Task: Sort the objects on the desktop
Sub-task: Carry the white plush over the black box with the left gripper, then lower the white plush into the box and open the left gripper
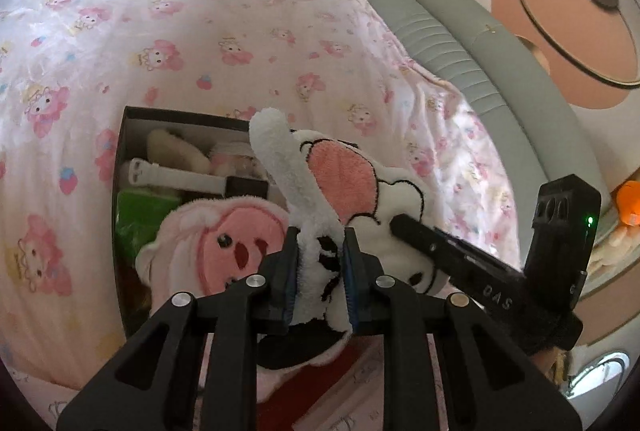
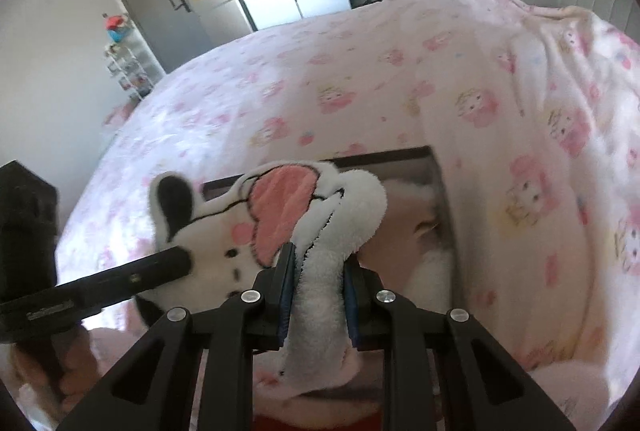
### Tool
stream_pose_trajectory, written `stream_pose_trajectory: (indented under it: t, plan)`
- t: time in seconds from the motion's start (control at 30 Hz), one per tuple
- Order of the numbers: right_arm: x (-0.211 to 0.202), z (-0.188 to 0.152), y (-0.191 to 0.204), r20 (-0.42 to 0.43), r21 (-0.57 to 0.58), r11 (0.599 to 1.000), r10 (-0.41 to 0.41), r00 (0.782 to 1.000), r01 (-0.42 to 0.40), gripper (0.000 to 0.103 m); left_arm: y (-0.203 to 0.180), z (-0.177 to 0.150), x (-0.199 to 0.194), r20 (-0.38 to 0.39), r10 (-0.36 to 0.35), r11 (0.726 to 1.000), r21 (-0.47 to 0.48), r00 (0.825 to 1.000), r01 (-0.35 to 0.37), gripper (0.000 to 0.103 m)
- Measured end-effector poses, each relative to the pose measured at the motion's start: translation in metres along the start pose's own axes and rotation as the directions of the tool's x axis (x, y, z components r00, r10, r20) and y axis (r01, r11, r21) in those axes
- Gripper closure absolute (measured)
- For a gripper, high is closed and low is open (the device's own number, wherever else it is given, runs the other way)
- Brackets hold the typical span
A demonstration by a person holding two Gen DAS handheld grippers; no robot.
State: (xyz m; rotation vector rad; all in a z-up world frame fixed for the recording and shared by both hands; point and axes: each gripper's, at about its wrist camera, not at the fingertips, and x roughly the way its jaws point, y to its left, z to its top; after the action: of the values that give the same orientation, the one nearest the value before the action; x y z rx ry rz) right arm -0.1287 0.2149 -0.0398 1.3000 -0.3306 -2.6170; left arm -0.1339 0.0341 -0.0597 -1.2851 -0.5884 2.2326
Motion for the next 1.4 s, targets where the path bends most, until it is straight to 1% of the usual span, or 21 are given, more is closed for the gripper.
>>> stream_pose_trajectory:
  t: [0.03,0.1,0.13,0.17,0.23,0.3,0.37,0.4,0.43,0.5,0.57,0.63,0.73,0.8,0.87,0.97,1.13,1.23,1.3,1.33,1.4]
  plan:
    - [0.012,0.002,-0.005,-0.029,-0.004,1.0,-0.006,1.0,0.006,0.083,0.003,0.001,0.006,-0.007,0.043,0.999,-0.002,0.999,-0.043,0.083]
    - [0.033,0.002,-0.017,-0.102,-0.001,0.999,-0.041,0.994,0.041,0.083,0.009,0.003,0.028,-0.046,0.193,0.981,0.005,0.98,-0.193,0.077]
    - [0.043,-0.002,-0.022,-0.131,0.007,0.998,-0.055,0.99,0.056,0.083,0.013,0.003,0.032,-0.062,0.228,0.974,0.006,0.972,-0.228,0.075]
    - [0.049,-0.004,-0.028,-0.147,0.016,0.998,-0.05,0.988,0.053,0.081,0.019,0.003,0.033,-0.068,0.233,0.972,-0.009,0.97,-0.235,0.074]
    - [0.046,-0.006,-0.035,-0.127,0.03,0.999,-0.033,0.991,0.037,0.079,0.023,0.005,0.021,-0.009,0.173,0.984,-0.043,0.985,-0.173,0.073]
    - [0.032,-0.002,-0.037,-0.046,0.035,0.999,-0.021,0.999,0.023,0.079,0.021,0.01,0.008,0.063,0.152,0.987,-0.053,0.986,-0.149,0.073]
    - [0.014,0.003,-0.032,0.054,0.046,0.999,-0.025,0.998,0.022,0.079,0.009,0.015,0.005,0.093,0.125,0.992,-0.01,0.988,-0.125,0.072]
    - [0.013,0.005,-0.029,0.073,0.042,0.999,-0.023,0.997,0.02,0.079,0.004,0.016,0.01,0.082,0.11,0.994,0.012,0.991,-0.111,0.071]
    - [0.016,0.008,-0.024,0.077,0.025,1.0,-0.012,0.997,0.011,0.079,0.0,0.016,0.016,0.066,0.098,0.994,0.032,0.993,-0.1,0.07]
    - [0.032,0.011,-0.011,0.026,-0.016,1.0,0.012,1.0,-0.011,0.079,-0.011,0.012,0.036,0.016,0.094,0.992,0.088,0.995,-0.095,0.07]
    - [0.055,0.006,-0.003,-0.035,-0.042,0.998,0.034,0.999,-0.036,0.079,-0.017,0.006,0.058,-0.027,0.134,0.984,0.123,0.991,-0.13,0.07]
    - [0.072,-0.003,-0.003,-0.068,-0.05,0.999,0.012,0.998,-0.016,0.079,-0.013,0.002,0.07,-0.049,0.177,0.978,0.125,0.983,-0.17,0.07]
    - [0.077,-0.012,-0.005,-0.053,-0.058,0.998,-0.006,0.999,0.003,0.079,-0.011,0.001,0.074,-0.028,0.197,0.973,0.131,0.98,-0.192,0.07]
    - [0.078,-0.011,-0.002,-0.052,-0.065,0.998,-0.014,0.999,0.01,0.079,-0.008,0.005,0.078,-0.031,0.201,0.975,0.107,0.979,-0.196,0.067]
    - [0.084,-0.009,-0.003,-0.054,-0.066,0.998,-0.025,0.998,0.021,0.079,-0.001,0.01,0.084,-0.037,0.191,0.98,0.073,0.981,-0.188,0.067]
    - [0.092,-0.005,-0.008,-0.059,-0.056,0.998,-0.015,0.998,0.011,0.079,0.005,0.015,0.092,-0.046,0.19,0.981,0.044,0.981,-0.188,0.067]
    - [0.092,-0.007,-0.004,-0.046,-0.076,0.997,-0.033,0.998,0.029,0.079,0.007,0.016,0.096,-0.046,0.192,0.981,0.043,0.98,-0.19,0.066]
    - [0.088,-0.009,-0.001,-0.029,-0.09,0.995,-0.043,0.999,0.04,0.079,0.006,0.015,0.091,-0.031,0.173,0.984,0.039,0.984,-0.172,0.065]
    - [0.076,-0.01,0.001,-0.005,-0.097,0.995,-0.029,1.0,0.029,0.079,-0.003,0.014,0.077,-0.011,0.161,0.986,0.049,0.987,-0.16,0.053]
    - [0.068,-0.01,0.002,0.01,-0.101,0.994,-0.028,1.0,0.029,0.079,-0.008,0.013,0.07,0.01,0.158,0.985,0.063,0.987,-0.158,0.05]
    - [0.054,-0.007,0.005,0.031,-0.096,0.993,-0.059,0.998,0.062,0.079,-0.021,0.013,0.05,0.075,0.177,0.977,0.104,0.981,-0.185,0.039]
